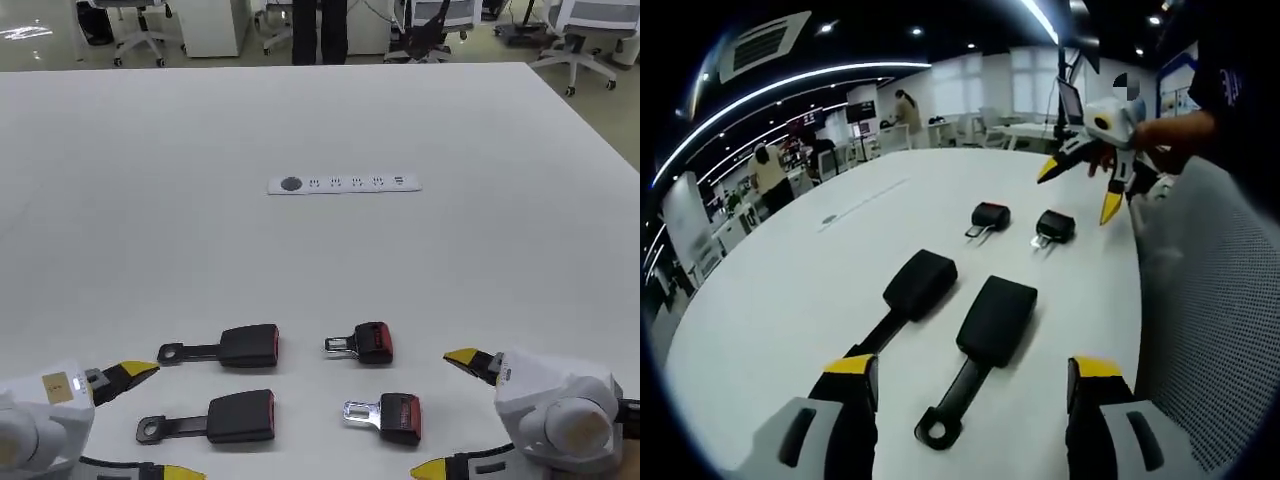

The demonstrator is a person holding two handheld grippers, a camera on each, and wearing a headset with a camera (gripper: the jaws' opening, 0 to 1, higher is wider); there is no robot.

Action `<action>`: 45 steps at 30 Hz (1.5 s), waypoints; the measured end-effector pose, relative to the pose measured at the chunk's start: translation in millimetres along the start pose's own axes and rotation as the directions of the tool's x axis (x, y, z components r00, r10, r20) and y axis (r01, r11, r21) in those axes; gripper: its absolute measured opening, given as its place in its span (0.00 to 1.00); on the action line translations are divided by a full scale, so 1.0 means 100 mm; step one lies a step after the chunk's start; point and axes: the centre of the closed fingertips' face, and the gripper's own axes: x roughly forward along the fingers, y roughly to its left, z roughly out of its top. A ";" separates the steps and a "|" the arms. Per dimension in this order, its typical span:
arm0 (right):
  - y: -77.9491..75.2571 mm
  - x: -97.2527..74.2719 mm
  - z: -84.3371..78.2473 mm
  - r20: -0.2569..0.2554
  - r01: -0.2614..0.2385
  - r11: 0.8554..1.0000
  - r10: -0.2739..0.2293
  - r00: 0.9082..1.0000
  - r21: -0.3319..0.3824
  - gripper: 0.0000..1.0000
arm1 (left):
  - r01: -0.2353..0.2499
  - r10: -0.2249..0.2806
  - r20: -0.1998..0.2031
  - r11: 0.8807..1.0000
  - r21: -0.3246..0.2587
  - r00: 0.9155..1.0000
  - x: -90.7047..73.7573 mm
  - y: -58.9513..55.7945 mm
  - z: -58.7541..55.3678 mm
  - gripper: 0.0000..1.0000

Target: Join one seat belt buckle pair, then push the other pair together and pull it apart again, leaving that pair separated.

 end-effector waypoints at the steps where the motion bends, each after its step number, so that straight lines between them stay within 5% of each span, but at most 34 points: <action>1: 0.00 0.00 0.00 -0.004 -0.001 1.000 0.001 1.000 -0.004 0.76 | 0.003 -0.003 -0.008 1.000 0.005 1.000 0.01 0.00 -0.01 0.77; 17: 0.09 0.15 -0.12 -0.078 -0.066 0.994 0.059 0.995 -0.082 0.48 | 0.084 -0.073 -0.160 0.994 0.066 0.984 0.27 0.01 -0.09 0.60; 30: 0.08 0.30 -0.17 -0.079 -0.112 0.990 0.106 0.991 -0.087 0.37 | 0.192 -0.159 -0.230 0.973 0.129 0.960 0.43 -0.07 -0.07 0.48; 45: 0.07 0.31 -0.16 -0.077 -0.122 0.988 0.115 0.990 -0.099 0.32 | 0.255 -0.196 -0.294 0.951 0.177 0.936 0.51 -0.13 -0.14 0.36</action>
